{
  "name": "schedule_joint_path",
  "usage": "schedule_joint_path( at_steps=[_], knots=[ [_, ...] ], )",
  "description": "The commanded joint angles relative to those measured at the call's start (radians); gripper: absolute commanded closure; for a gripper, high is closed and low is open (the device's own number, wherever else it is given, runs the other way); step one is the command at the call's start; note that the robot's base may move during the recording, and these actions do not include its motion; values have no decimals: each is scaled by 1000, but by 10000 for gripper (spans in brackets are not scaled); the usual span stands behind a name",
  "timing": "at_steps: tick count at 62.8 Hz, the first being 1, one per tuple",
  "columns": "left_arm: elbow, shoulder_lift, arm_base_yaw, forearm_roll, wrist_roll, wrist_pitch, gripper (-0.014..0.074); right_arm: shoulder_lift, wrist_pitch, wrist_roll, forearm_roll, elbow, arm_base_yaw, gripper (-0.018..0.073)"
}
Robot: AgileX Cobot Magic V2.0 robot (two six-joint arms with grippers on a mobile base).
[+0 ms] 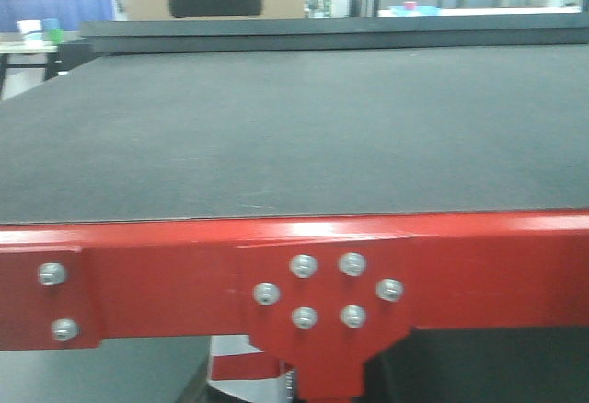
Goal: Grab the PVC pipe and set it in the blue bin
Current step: 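Drive the base away from the table holding both clamps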
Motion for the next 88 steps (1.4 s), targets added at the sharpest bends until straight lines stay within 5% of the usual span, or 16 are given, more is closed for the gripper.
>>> schedule_joint_path(
  at_steps=[1, 88],
  knots=[
    [-3, -6, 6, -6, -4, -30, 707, -6, -22, -3, -3, 1, 1, 727],
    [-3, -6, 8, -6, -4, -30, 707, -6, -22, -3, -3, 1, 1, 727]
  ],
)
